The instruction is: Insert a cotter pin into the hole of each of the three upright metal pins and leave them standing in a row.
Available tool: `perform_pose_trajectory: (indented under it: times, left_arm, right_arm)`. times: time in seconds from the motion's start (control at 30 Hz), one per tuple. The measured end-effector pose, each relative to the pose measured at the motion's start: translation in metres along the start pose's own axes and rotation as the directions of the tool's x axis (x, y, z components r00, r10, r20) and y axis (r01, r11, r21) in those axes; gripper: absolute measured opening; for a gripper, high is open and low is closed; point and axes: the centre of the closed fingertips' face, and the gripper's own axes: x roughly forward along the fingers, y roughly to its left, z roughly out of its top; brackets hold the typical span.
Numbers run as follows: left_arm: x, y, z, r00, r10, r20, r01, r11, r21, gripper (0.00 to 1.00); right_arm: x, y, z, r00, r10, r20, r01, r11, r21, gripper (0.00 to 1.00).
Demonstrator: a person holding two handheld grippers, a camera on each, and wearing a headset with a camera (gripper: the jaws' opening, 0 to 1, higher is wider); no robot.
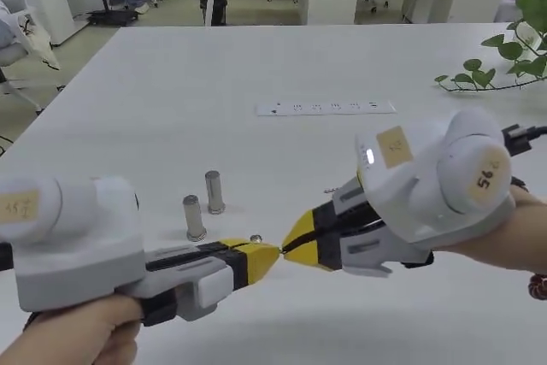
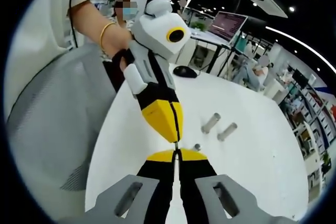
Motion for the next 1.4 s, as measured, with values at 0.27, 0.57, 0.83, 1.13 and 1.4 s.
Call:
perform_pose_trajectory:
  times: [0.27,0.57,0.83,1.13,1.4]
  left_arm:
    - [-0.004,0.006,-0.006,0.9988,0.029,-0.04,-0.025,0.996,0.083,0.0]
    - [-0.006,0.006,-0.015,0.9954,0.028,-0.091,-0.01,0.981,0.192,0.0]
    - [-0.007,-0.002,-0.018,0.9903,-0.022,-0.137,0.058,0.962,0.266,0.0]
    - [-0.006,-0.017,-0.027,0.9744,-0.068,-0.215,0.146,0.915,0.376,0.0]
    - [-0.006,-0.033,-0.033,0.9572,-0.124,-0.261,0.229,0.877,0.422,0.0]
  right_arm:
    - [-0.002,-0.001,0.002,0.9986,0.008,0.052,-0.014,0.993,0.117,0.12]
    - [-0.006,0.01,-0.006,0.9908,0.087,0.104,-0.114,0.947,0.3,0.17]
    - [-0.007,0.018,-0.011,0.9751,0.159,0.154,-0.207,0.902,0.379,0.19]
    - [-0.008,0.033,-0.007,0.9491,0.242,0.202,-0.304,0.871,0.386,0.19]
    - [-0.008,0.052,-0.009,0.9216,0.329,0.206,-0.384,0.849,0.363,0.18]
